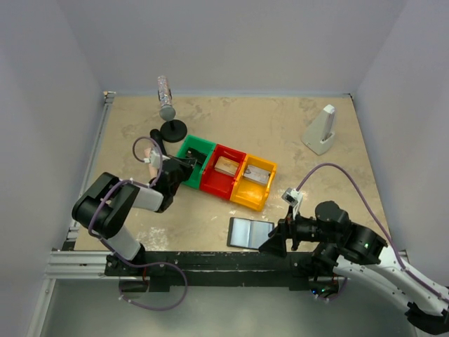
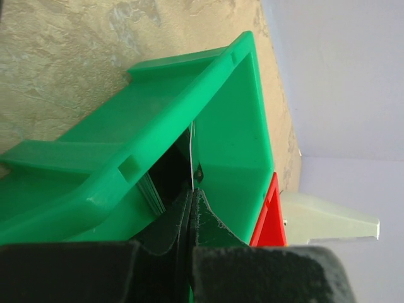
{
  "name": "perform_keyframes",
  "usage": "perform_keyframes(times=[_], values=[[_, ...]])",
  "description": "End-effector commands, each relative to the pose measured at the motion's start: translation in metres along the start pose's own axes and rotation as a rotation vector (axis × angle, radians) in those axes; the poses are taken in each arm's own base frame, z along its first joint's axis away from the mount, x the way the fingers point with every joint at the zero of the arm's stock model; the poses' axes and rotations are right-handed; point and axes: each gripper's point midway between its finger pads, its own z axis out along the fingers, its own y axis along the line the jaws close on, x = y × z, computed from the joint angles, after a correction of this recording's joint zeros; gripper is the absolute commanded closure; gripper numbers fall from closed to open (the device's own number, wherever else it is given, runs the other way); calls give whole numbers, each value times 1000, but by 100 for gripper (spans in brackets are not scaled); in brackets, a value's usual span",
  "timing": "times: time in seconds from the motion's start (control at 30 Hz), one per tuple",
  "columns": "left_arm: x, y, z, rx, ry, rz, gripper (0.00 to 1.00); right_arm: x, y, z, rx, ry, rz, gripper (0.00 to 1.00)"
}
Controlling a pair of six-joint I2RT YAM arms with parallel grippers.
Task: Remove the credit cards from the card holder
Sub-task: Place the credit card in the storage box.
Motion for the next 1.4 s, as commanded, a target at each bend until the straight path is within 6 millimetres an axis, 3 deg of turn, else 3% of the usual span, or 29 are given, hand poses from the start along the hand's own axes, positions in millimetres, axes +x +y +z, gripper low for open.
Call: perform_keyframes(times=[0.0, 0.27, 0.53, 0.73, 0.87, 1.17, 1.37], values=[[0, 0, 7, -40, 7, -3, 100, -7, 3, -5, 5, -33, -9, 8], [11, 13, 11, -130, 67, 39, 99, -6, 1, -5, 12, -31, -10, 8], [13, 13, 11, -145, 93, 68, 81, -5, 0, -5, 15, -33, -9, 8], [16, 14, 10, -148, 112, 73, 78, -5, -1, -4, 17, -33, -8, 7], [14, 8, 8, -130, 115, 78, 77, -5, -1, -4, 16, -32, -8, 7], [6, -35, -6, -30, 141, 138, 63, -3, -3, -1, 19, -24, 0, 7], [-5, -40, -20, -61, 135, 254, 60, -2, -4, -1, 19, -25, 4, 7]])
